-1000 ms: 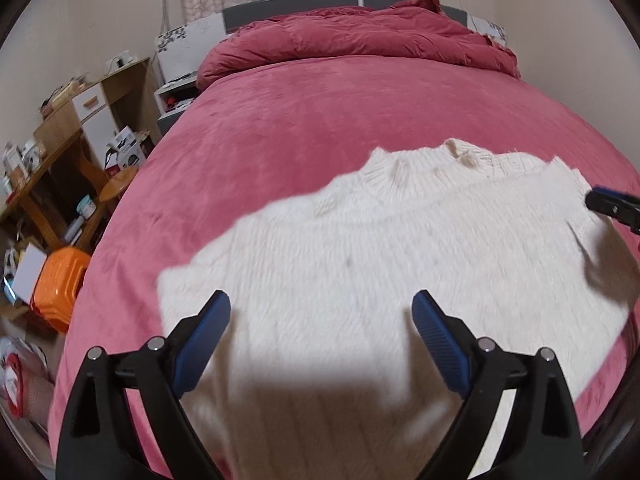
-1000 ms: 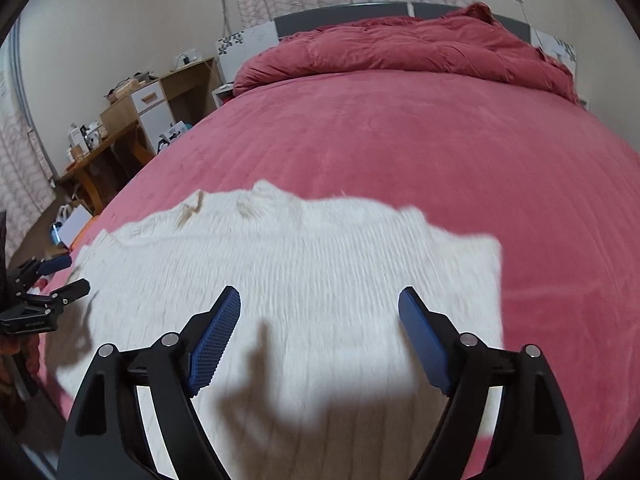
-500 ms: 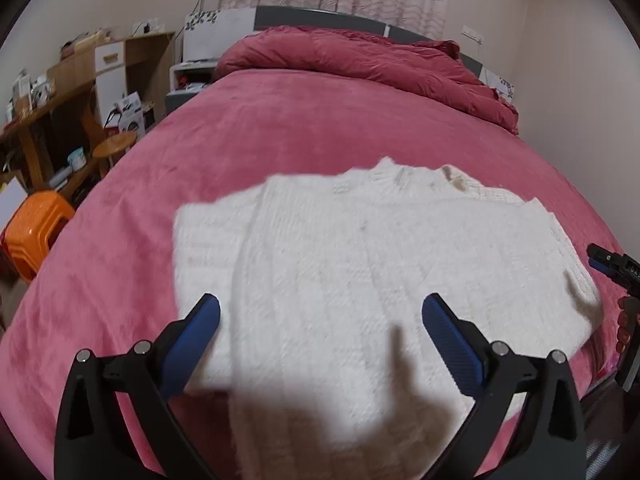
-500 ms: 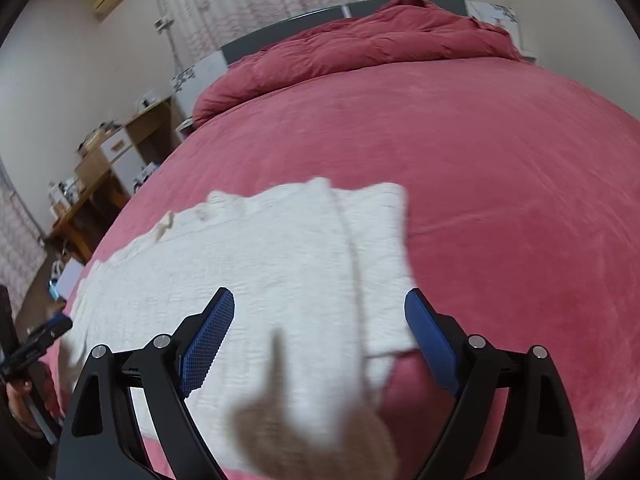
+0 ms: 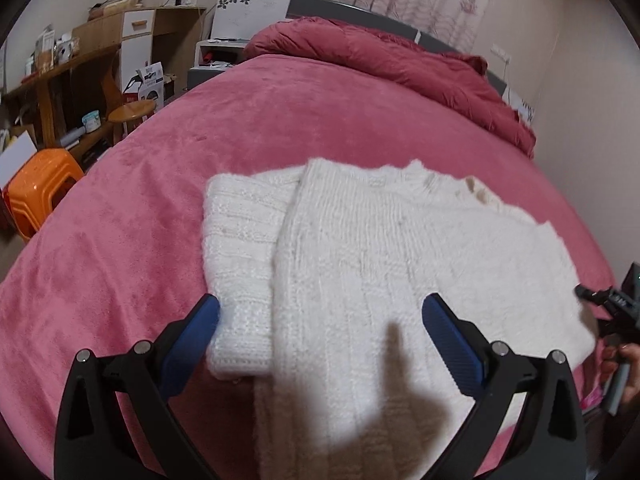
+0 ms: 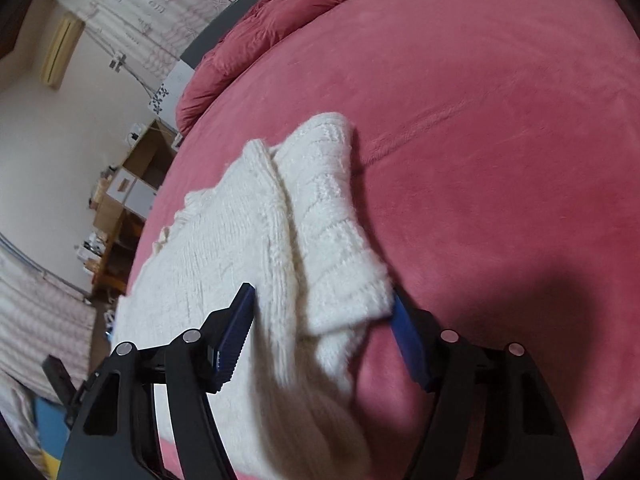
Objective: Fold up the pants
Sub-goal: 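Grasp the sweater end with the right tool and lift it over the body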
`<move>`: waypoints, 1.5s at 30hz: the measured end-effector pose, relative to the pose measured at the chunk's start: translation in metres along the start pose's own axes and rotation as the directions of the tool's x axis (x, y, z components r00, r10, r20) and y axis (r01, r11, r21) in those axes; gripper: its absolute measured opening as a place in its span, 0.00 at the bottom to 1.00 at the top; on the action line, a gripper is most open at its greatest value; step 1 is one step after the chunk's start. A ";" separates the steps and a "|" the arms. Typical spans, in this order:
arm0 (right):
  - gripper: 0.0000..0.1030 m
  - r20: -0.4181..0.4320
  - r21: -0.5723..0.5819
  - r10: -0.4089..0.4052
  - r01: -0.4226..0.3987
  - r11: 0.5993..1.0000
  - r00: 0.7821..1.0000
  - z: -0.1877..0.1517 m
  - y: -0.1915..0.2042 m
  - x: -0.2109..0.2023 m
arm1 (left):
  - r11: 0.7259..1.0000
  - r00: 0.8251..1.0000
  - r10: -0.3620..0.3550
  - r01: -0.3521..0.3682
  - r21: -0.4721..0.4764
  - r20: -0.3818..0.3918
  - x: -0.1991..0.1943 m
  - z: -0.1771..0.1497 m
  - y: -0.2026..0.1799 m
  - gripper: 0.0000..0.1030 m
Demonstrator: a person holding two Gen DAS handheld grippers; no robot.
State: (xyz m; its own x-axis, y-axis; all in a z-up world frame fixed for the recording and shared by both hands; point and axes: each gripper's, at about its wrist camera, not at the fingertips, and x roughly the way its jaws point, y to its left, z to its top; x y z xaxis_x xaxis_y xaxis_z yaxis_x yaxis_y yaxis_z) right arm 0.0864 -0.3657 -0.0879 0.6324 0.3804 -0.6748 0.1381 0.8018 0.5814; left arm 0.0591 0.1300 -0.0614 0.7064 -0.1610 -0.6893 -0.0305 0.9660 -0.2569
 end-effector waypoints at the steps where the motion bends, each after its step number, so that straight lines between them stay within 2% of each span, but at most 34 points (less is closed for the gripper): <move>1: 0.65 0.004 -0.005 0.005 -0.005 1.000 1.000 0.001 0.001 0.002 | 1.000 1.000 0.000 0.000 -0.002 0.009 -0.001 0.000 -0.001 0.98; 7: 0.65 -0.021 -0.003 0.122 -0.123 0.992 0.992 0.013 0.004 0.025 | 0.995 0.998 0.062 -0.064 0.075 0.026 0.001 -0.001 -0.010 0.98; 10: 0.64 -0.039 -0.014 0.136 -0.137 0.991 0.990 0.014 0.009 0.030 | 0.988 0.996 0.082 -0.084 0.127 0.021 0.003 -0.003 -0.016 0.98; 12: 0.48 -0.061 -0.020 0.125 -0.127 0.992 0.990 0.010 0.013 0.031 | 0.982 0.994 0.107 -0.109 0.152 0.025 0.003 -0.003 -0.018 0.98; 13: 0.33 -0.077 -0.012 0.116 -0.117 0.993 0.990 0.008 0.012 0.034 | 0.979 0.992 0.122 -0.125 0.159 0.028 0.003 -0.002 -0.018 0.98; 14: 0.30 -0.081 0.004 0.130 -0.130 0.991 0.988 0.007 0.011 0.035 | 0.978 0.991 0.132 -0.135 0.158 0.030 0.004 -0.002 -0.017 0.98; 19: 0.26 -0.059 -0.018 0.155 -0.156 0.988 0.986 0.008 0.024 0.025 | 0.984 0.987 0.162 -0.163 0.066 0.020 0.006 0.004 0.001 0.98; 23: 0.24 -0.038 0.016 0.163 -0.163 0.987 0.986 0.007 0.031 0.018 | 0.968 0.968 0.249 -0.249 0.034 -0.002 0.011 0.006 0.017 0.98; 29: 0.22 -0.030 0.093 0.176 -0.172 0.981 0.984 0.013 0.054 -0.002 | 0.977 0.979 0.204 -0.205 -0.055 -0.025 0.010 0.006 0.041 0.98; 35: 0.22 0.020 0.019 0.123 -0.124 0.992 0.992 0.013 0.131 -0.030 | 0.975 0.974 0.224 -0.224 -0.003 0.011 -0.002 0.008 0.039 0.98; 39: 0.22 0.045 -0.031 0.065 -0.064 0.997 0.997 -0.002 0.187 -0.031 | 0.982 0.981 0.191 -0.191 -0.005 0.043 -0.017 0.009 0.039 0.98; 45: 0.21 0.022 -0.128 0.075 -0.072 0.989 0.997 -0.032 0.262 -0.009 | 0.987 0.992 0.122 -0.118 -0.111 0.035 -0.027 0.009 0.059 0.98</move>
State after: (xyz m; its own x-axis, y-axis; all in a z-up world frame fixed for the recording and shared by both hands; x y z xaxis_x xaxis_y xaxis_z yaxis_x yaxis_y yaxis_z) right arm 0.0923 -0.1447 0.0558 0.6573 0.4294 -0.6193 -0.0061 0.8248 0.5654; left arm 0.0448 0.1931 -0.0519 0.7219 -0.0346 -0.6911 -0.1914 0.9498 -0.2475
